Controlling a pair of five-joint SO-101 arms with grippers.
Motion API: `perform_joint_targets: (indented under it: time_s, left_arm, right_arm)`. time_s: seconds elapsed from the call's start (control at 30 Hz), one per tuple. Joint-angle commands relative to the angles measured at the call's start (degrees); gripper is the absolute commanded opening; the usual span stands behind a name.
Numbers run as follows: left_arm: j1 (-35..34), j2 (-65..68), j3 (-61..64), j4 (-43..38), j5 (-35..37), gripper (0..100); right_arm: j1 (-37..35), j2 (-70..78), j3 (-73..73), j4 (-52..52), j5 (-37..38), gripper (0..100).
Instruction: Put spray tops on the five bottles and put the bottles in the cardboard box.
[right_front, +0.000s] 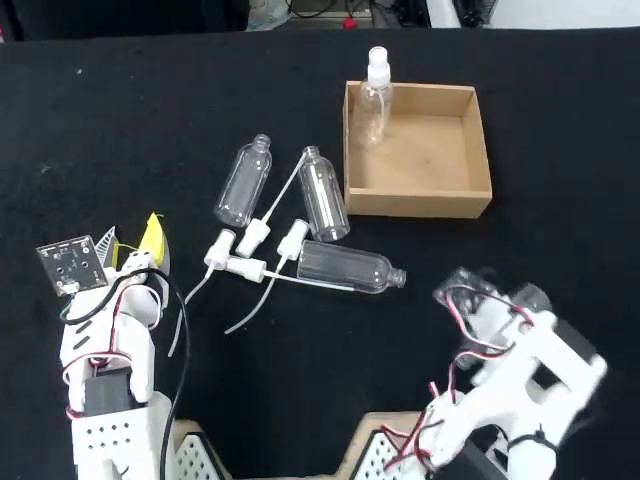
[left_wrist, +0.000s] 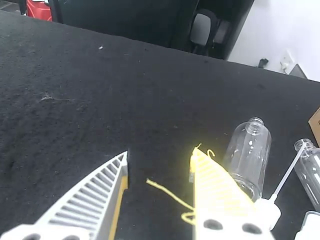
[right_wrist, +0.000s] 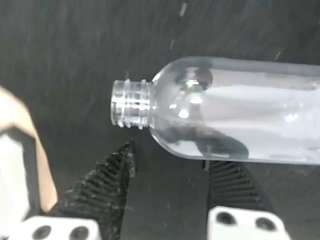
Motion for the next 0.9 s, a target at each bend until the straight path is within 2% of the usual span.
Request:
perform_joint_targets:
  time_s: [0.0, 0.13, 0.3, 0.47, 0.53, 0.63, 0.87]
  left_arm:
    - [0.66, -0.44, 1.1, 0.09, -0.09, 20]
    - [0.66, -0.44, 1.1, 0.09, -0.09, 20]
    - [0.66, -0.44, 1.1, -0.09, -0.09, 20]
    - [0.66, -0.44, 1.1, -0.09, -0.09, 20]
    - [0.66, -0.44, 1.1, -0.09, -0.09, 20]
    - [0.66, -0.44, 1.1, -0.09, -0.09, 20]
    - [0.66, -0.44, 1.1, -0.09, -0.09, 20]
  right_arm:
    - [-9.14, -1.54, -0.75, -1.14, -11.52, 20.4]
    - [-14.86, -1.54, -4.53, -0.79, -20.92, 20.4]
    - [-16.35, -1.54, -9.63, 1.32, -30.33, 20.4]
    - [-15.91, -1.54, -18.77, 14.24, -30.95, 20.8]
    - [-15.82, -1.54, -23.6, 17.58, -27.96, 20.9]
    - [-15.82, -1.36, -28.79, 16.97, -16.79, 23.3]
    - [-16.26, -1.36, -30.55, 16.7, 11.08, 57.4]
